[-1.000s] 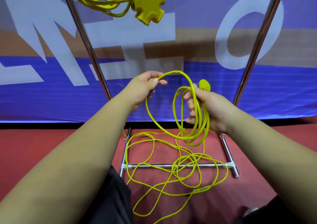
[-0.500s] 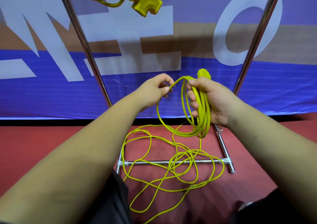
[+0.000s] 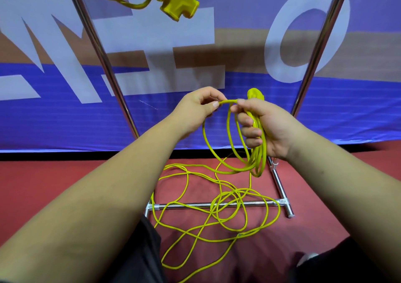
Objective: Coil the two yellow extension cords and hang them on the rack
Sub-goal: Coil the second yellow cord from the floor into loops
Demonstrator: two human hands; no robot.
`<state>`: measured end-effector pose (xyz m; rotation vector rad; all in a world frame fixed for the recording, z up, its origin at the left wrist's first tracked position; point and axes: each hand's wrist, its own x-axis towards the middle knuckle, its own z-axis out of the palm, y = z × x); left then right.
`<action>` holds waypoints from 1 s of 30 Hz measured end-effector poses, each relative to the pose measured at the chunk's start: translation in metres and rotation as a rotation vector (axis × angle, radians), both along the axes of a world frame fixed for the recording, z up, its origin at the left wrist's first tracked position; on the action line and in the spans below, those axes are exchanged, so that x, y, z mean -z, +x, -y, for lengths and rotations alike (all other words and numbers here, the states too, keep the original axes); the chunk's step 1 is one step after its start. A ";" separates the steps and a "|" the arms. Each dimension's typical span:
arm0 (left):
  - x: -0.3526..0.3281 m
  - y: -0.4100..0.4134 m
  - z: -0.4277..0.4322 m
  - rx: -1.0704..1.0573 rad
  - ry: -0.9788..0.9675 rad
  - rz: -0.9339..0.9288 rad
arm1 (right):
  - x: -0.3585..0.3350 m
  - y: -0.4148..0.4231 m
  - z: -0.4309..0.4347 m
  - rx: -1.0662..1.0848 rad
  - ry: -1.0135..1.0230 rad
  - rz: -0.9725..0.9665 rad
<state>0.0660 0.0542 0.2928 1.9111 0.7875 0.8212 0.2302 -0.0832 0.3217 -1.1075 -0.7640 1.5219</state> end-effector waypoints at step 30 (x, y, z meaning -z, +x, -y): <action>0.029 0.012 0.008 0.113 -0.441 -0.078 | -0.012 0.020 0.003 -0.234 0.026 -0.361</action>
